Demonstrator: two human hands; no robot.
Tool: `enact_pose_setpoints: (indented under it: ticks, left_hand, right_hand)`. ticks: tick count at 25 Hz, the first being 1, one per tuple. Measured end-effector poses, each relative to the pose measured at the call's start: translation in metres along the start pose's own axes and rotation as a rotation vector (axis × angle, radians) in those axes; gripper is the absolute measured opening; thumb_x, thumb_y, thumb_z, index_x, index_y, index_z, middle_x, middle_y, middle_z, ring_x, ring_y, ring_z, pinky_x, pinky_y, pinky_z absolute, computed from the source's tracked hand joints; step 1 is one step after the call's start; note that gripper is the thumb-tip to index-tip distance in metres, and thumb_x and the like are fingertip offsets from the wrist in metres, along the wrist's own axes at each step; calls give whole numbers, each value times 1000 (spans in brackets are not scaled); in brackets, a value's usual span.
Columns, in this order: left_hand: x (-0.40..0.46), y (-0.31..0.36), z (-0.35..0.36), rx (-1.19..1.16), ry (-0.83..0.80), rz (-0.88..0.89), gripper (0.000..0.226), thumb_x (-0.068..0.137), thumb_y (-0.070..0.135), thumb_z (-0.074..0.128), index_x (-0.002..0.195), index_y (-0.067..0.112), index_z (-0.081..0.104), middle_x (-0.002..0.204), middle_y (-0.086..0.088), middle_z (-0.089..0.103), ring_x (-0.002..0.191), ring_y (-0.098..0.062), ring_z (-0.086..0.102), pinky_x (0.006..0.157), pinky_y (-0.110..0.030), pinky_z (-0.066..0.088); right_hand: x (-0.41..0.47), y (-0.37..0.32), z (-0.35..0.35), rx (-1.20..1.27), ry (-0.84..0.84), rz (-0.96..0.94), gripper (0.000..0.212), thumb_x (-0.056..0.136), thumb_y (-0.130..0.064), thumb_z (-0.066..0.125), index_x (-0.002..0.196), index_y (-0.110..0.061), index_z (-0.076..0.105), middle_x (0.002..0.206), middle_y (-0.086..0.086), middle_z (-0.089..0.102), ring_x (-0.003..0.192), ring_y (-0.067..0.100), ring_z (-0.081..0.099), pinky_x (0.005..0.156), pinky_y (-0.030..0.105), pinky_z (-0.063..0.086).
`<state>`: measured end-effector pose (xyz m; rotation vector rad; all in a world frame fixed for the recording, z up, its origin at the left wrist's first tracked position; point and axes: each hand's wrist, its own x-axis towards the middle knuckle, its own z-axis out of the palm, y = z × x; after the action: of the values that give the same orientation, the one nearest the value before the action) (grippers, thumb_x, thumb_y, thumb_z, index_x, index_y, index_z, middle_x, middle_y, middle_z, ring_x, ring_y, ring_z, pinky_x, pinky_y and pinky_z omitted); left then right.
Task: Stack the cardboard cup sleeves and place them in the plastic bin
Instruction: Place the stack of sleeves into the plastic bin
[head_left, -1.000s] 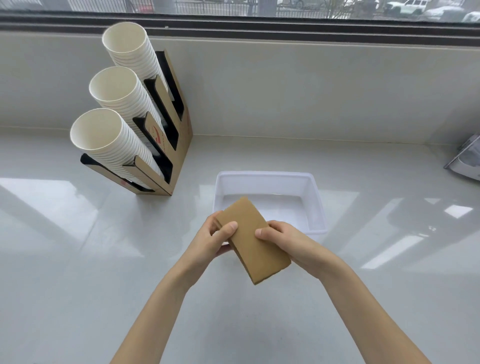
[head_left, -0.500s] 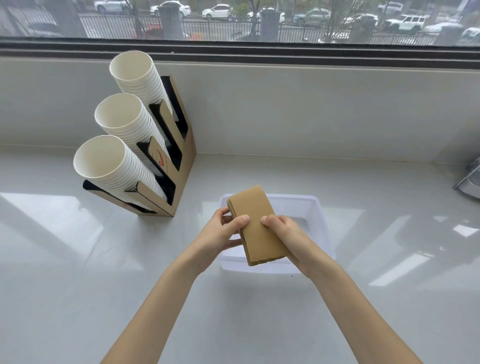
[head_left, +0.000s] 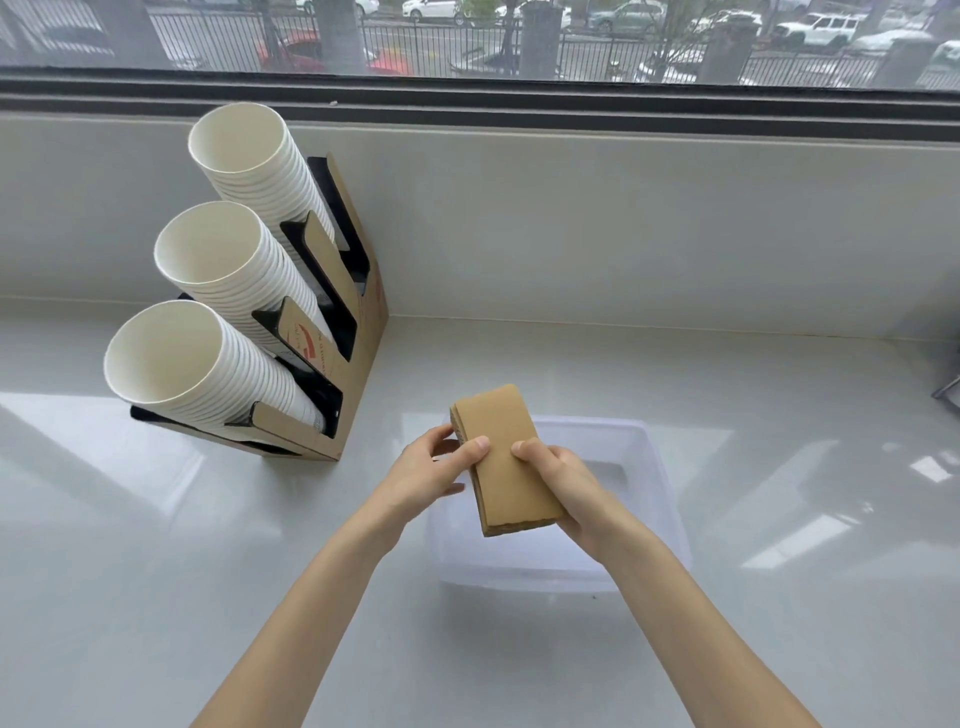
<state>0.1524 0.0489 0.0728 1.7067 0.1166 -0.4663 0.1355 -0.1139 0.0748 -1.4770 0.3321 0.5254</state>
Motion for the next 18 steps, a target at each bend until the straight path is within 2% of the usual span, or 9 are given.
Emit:
enact_pose_setpoints:
  ticks: [4, 8, 14, 15, 18]
  left_hand:
    - [10, -5, -8, 63, 85, 31, 46, 82, 39, 57, 123, 22, 47, 116, 4, 55, 99, -8, 57, 77, -24, 50]
    - [14, -18, -20, 55, 206, 7, 35, 85, 33, 55, 118, 25, 51, 115, 3, 54, 102, -11, 54, 93, -32, 45]
    - [14, -35, -17, 89, 164, -109, 44, 88, 32, 50, 130, 21, 41, 121, 6, 47, 112, -14, 47, 101, -37, 41]
    - [13, -38, -16, 70, 158, -119, 43, 89, 31, 48, 130, 20, 41, 122, 6, 47, 111, -13, 47, 98, -36, 43]
    - [9, -43, -13, 12, 121, -110, 27, 92, 22, 43, 118, 25, 50, 120, 8, 51, 100, -2, 53, 74, -21, 46]
  right_hand:
    - [12, 10, -3, 53, 20, 60, 47, 86, -35, 51, 120, -3, 49, 97, 8, 61, 79, 19, 59, 61, 28, 45]
    - [23, 19, -5, 57, 45, 117, 44, 85, -36, 52, 117, -5, 51, 89, 3, 61, 76, 17, 59, 61, 26, 46]
    - [41, 33, 4, -34, 69, 221, 48, 82, -38, 54, 115, -3, 51, 92, 7, 64, 80, 19, 61, 68, 30, 51]
    - [43, 35, 7, -52, 73, 233, 49, 82, -39, 54, 115, -4, 51, 96, 8, 65, 82, 20, 62, 71, 31, 51]
    - [48, 42, 11, -75, 65, 261, 49, 82, -39, 54, 116, -4, 51, 103, 11, 65, 85, 21, 62, 72, 30, 50]
